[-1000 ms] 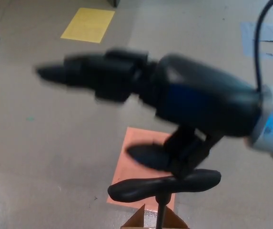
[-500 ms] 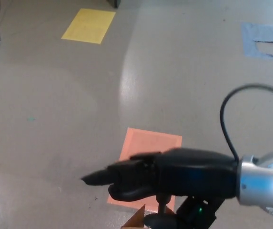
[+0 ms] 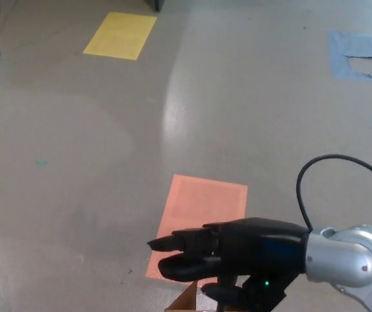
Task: An air pump is kept on top of a storage box on the floor and the robot uses its right hand to press down on the handle of the pump to compress it
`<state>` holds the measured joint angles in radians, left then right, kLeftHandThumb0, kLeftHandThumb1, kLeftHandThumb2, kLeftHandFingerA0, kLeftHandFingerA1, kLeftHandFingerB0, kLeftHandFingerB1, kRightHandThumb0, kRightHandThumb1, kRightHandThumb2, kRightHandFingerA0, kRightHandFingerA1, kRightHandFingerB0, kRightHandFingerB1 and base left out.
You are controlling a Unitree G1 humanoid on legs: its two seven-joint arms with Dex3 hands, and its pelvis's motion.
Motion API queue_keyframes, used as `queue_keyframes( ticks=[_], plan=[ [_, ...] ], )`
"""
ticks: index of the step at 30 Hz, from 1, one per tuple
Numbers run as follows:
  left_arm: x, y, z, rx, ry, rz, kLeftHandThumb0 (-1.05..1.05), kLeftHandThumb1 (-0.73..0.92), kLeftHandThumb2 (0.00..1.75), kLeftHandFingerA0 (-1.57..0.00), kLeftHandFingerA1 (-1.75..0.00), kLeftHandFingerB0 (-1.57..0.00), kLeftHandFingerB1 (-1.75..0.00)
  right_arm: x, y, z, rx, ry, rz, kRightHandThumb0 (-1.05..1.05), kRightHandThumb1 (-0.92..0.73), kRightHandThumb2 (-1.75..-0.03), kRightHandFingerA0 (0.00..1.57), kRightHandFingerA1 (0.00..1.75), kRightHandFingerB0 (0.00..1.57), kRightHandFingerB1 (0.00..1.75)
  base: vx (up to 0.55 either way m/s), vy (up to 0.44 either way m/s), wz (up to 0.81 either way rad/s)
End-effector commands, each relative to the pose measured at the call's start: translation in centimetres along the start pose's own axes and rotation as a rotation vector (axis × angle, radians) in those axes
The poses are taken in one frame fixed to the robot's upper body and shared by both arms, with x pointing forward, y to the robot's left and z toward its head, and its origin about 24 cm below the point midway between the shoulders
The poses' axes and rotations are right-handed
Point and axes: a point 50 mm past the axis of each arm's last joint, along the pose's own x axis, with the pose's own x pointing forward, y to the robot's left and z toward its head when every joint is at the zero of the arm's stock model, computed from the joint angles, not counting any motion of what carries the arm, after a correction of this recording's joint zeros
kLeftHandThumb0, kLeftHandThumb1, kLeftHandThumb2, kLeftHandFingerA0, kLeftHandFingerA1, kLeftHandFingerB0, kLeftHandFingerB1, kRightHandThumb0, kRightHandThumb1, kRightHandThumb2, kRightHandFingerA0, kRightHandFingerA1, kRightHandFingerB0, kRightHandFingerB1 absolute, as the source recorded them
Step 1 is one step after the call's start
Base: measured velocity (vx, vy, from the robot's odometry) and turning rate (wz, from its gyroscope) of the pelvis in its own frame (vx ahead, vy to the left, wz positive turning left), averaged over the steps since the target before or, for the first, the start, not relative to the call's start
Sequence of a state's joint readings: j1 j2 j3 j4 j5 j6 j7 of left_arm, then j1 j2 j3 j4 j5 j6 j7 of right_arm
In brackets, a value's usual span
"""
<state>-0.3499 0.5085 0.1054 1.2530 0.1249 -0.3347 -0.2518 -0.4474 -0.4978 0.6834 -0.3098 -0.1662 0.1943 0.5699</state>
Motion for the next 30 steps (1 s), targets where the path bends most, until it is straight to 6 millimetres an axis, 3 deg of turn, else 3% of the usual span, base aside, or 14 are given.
queue_keyframes(
  ticks=[1,8,9,13,15,16,19,20,21,23,24,26,27,30],
  plan=[
    [-0.2,1.1,0.4,-0.007,-0.026,0.018,-0.68,0.8,1.14,-0.04,-0.41,-0.03,-0.31,1.3,2.3,-2.3,0.103,0.054,-0.028,-0.91,-0.84,-1.2,0.0,0.15,0.0,0.11,0.0,0.0,0.0],
    [-0.4,0.6,-0.3,0.004,-0.007,-0.007,-0.68,0.81,1.14,-0.05,-0.44,-0.04,-0.34,4.1,8.3,-6.2,0.251,0.2,0.005,-0.85,-0.8,-1.15,0.0,0.18,0.0,0.16,0.0,0.0,0.0],
    [-0.4,0.6,-0.4,0.012,-0.002,-0.008,-0.69,0.92,0.81,-0.08,-0.33,-0.04,-0.25,4.5,9.0,-6.7,0.263,0.219,0.005,-0.83,-0.77,-1.15,0.0,0.2,0.0,0.18,0.0,0.0,0.0],
    [-0.4,0.4,-0.5,0.038,0.011,-0.023,-0.68,0.92,0.81,-0.09,-0.34,-0.05,-0.27,5.6,11.6,-8.7,0.333,0.314,0.008,-0.86,-0.76,-1.14,0.0,0.18,0.0,0.17,0.0,0.0,0.0],
    [-0.2,0.6,0.0,0.031,-0.002,-0.013,-0.68,0.91,0.82,-0.1,-0.36,-0.05,-0.27,6.0,11.7,-9.7,0.351,0.362,-0.005,-0.88,-0.78,-1.14,0.0,0.16,0.0,0.15,0.0,0.0,0.0],
    [-0.2,0.6,0.1,0.033,-0.005,-0.015,-0.75,0.87,1.16,-0.06,-0.38,-0.1,-0.32,6.2,12.0,-10.3,0.365,0.394,-0.011,-0.89,-0.79,-1.15,0.0,0.17,0.0,0.16,0.0,0.0,0.0],
    [-0.1,0.7,0.4,0.037,-0.011,-0.012,-0.75,0.87,1.16,-0.05,-0.37,-0.1,-0.3,6.3,12.2,-11.4,0.389,0.449,-0.024,-0.88,-0.79,-1.15,0.0,0.17,0.0,0.16,0.0,0.0,0.0],
    [0.0,0.8,0.6,0.033,-0.021,-0.01,-0.75,0.86,1.16,-0.05,-0.38,-0.1,-0.31,6.3,12.1,-11.8,0.395,0.478,-0.033,-0.88,-0.78,-1.14,0.0,0.18,0.0,0.16,0.0,0.0,0.0],
    [0.0,0.9,0.7,0.034,-0.025,-0.011,-0.69,0.92,0.83,-0.08,-0.31,-0.06,-0.26,6.3,12.1,-12.2,0.409,0.497,-0.045,-0.89,-0.77,-1.14,0.0,0.18,0.0,0.17,0.0,0.0,0.0],
    [0.0,1.0,0.8,0.033,-0.025,-0.012,-0.7,0.92,0.82,-0.08,-0.31,-0.06,-0.26,6.3,12.1,-12.6,0.421,0.519,-0.061,-0.94,-0.8,-1.15,0.04,0.16,0.04,0.14,0.0,0.0,0.0],
    [0.0,1.0,0.8,0.034,-0.026,-0.013,-0.77,0.86,1.16,-0.06,-0.38,-0.1,-0.31,6.2,11.9,-12.9,0.42,0.536,-0.064,-0.91,-0.78,-1.14,0.01,0.16,0.02,0.15,0.0,0.0,0.0],
    [0.0,1.1,1.0,0.039,-0.029,-0.015,-0.77,0.86,1.16,-0.06,-0.38,-0.1,-0.31,6.2,11.7,-13.1,0.421,0.555,-0.068,-0.91,-0.78,-1.14,0.01,0.16,0.02,0.15,0.0,0.0,0.0],
    [0.1,1.1,1.1,0.042,-0.033,-0.015,-0.71,0.92,0.81,-0.08,-0.32,-0.06,-0.26,6.2,11.5,-13.3,0.42,0.563,-0.074,-0.92,-0.78,-1.11,0.07,0.18,0.07,0.17,0.0,0.0,0.0],
    [0.3,1.1,1.5,0.039,-0.037,-0.017,-0.73,0.92,0.81,-0.08,-0.32,-0.06,-0.26,6.2,10.8,-13.8,0.414,0.587,-0.096,-0.88,-0.75,-1.11,0.06,0.23,0.06,0.2,0.0,0.0,0.0]
  ],
)
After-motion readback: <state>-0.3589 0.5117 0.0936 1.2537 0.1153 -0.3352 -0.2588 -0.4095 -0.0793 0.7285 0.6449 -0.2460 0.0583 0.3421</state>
